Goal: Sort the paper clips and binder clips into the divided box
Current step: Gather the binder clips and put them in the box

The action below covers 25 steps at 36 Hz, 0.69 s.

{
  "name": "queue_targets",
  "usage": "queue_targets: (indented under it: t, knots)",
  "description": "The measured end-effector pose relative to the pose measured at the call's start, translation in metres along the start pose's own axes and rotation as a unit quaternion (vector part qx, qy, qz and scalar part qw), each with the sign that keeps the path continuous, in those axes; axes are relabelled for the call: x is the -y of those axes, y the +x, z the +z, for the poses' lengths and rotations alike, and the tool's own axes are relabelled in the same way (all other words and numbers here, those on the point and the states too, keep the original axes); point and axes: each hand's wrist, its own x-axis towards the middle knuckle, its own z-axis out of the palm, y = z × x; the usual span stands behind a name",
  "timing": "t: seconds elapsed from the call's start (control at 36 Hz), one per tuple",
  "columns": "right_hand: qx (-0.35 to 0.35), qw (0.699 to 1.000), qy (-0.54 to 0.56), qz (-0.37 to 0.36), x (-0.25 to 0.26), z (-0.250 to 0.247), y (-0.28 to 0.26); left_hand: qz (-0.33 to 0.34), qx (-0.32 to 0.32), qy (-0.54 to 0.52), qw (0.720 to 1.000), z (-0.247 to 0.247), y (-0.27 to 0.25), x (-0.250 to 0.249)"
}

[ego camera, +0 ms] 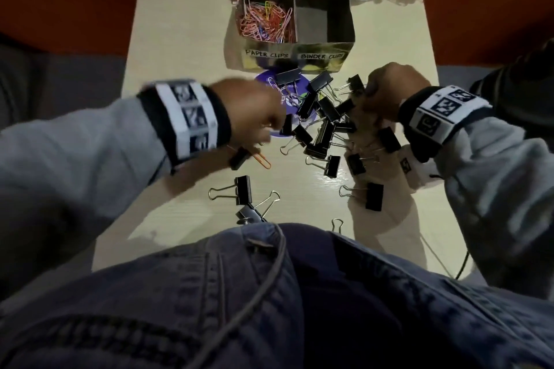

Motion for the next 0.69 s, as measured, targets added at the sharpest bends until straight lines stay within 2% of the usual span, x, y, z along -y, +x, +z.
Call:
queue_targets:
  t: [0.03, 0.08, 0.17, 0.22, 0.31, 0.39, 0.47, 0.56, 0.64, 0.69]
  knots:
    - [-0.009, 1.0, 0.02, 0.001, -0.002, -0.002, 0.0, 0.015, 0.039, 0.036, 0.998, 0.01, -0.004, -0.005]
    - [-0.025, 0.997, 0.068, 0.004, 0.0, -0.011, 0.001, 0.033, 0.067, 0.074, 0.994, 0.025, -0.01, -0.012]
    - [-0.058, 0.988, 0.144, -0.016, 0.013, -0.034, 0.004, 0.033, 0.049, 0.063, 0.996, 0.035, -0.012, -0.015]
    - [-0.097, 0.98, 0.162, -0.064, 0.029, -0.05, 0.005, 0.023, 0.044, 0.037, 0.998, 0.037, -0.01, -0.015]
    - [-0.161, 0.967, 0.145, -0.135, 0.065, -0.068, 0.009, -0.007, 0.065, -0.009, 0.998, 0.036, -0.008, -0.014]
    - [-0.186, 0.957, 0.092, -0.203, 0.106, -0.069, 0.025, -0.042, 0.089, -0.036, 0.994, 0.035, -0.005, -0.015]
    - [-0.178, 0.953, -0.032, -0.242, 0.137, -0.064, 0.038, -0.057, 0.096, -0.015, 0.994, 0.035, -0.002, -0.019]
    - [-0.129, 0.948, -0.147, -0.25, 0.147, -0.058, 0.048, -0.047, 0.076, 0.008, 0.996, 0.036, -0.004, -0.018]
    - [-0.123, 0.954, -0.108, -0.251, 0.139, -0.059, 0.048, -0.022, 0.03, -0.03, 0.999, 0.038, -0.009, -0.011]
    - [-0.182, 0.953, -0.039, -0.239, 0.124, -0.063, 0.04, -0.031, -0.008, -0.071, 0.997, 0.032, -0.012, -0.005]
